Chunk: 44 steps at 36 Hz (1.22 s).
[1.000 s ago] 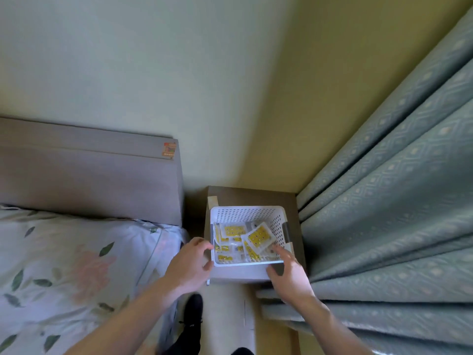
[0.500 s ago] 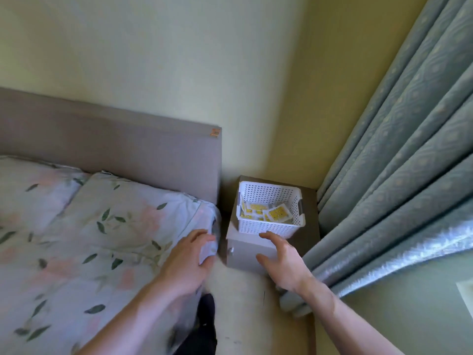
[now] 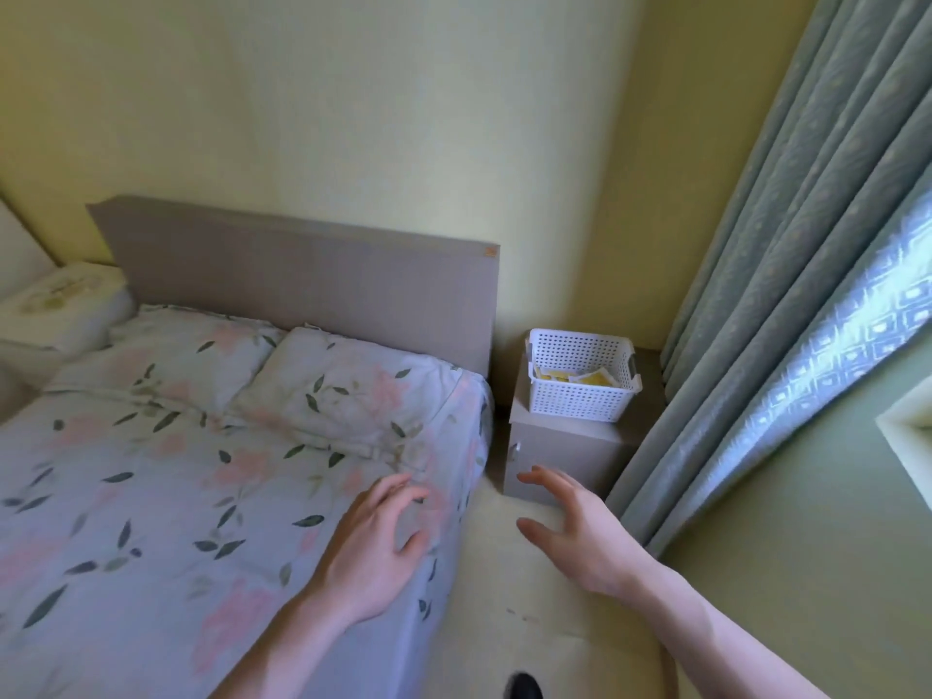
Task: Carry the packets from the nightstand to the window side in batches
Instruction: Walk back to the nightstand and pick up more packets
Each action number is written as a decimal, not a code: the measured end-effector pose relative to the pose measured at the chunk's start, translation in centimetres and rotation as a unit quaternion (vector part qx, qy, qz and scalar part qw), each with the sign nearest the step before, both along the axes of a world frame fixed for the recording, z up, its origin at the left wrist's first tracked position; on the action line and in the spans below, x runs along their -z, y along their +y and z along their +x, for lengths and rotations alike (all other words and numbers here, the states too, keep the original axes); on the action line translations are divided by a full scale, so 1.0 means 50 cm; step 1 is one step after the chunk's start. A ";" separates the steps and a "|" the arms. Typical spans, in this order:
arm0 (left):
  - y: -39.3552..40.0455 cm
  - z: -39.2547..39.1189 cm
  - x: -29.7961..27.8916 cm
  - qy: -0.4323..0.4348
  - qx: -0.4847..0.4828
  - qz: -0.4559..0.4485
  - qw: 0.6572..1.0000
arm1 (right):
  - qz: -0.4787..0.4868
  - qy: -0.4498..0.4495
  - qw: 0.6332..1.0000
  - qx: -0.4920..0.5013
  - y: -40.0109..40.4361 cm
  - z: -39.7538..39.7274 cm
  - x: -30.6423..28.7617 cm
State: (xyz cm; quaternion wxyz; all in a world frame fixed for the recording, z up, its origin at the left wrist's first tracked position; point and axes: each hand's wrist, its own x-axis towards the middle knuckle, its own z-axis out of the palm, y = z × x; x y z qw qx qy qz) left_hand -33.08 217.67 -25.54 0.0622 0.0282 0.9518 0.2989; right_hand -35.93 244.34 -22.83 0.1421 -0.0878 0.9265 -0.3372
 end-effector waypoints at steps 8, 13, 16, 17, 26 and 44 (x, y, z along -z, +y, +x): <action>-0.172 0.312 0.029 -0.030 0.003 -0.014 0.999 | 0.019 -0.006 1.000 -0.006 -0.176 0.307 0.023; -0.262 0.554 0.028 -0.048 -0.034 -0.017 0.998 | 0.018 -0.015 0.998 -0.058 -0.269 0.502 0.006; -0.317 0.685 0.019 -0.042 -0.069 -0.013 0.997 | 0.019 -0.009 0.996 -0.083 -0.312 0.587 -0.006; -0.334 0.724 0.015 -0.039 -0.081 -0.014 0.996 | 0.016 -0.005 0.996 -0.091 -0.324 0.611 -0.009; -0.439 1.093 0.003 -0.005 -0.200 -0.039 0.979 | -0.035 -0.006 0.981 -0.190 -0.440 0.838 -0.008; -0.663 1.619 -0.068 0.005 -0.281 -0.050 0.958 | -0.064 -0.003 0.964 -0.258 -0.715 1.327 -0.030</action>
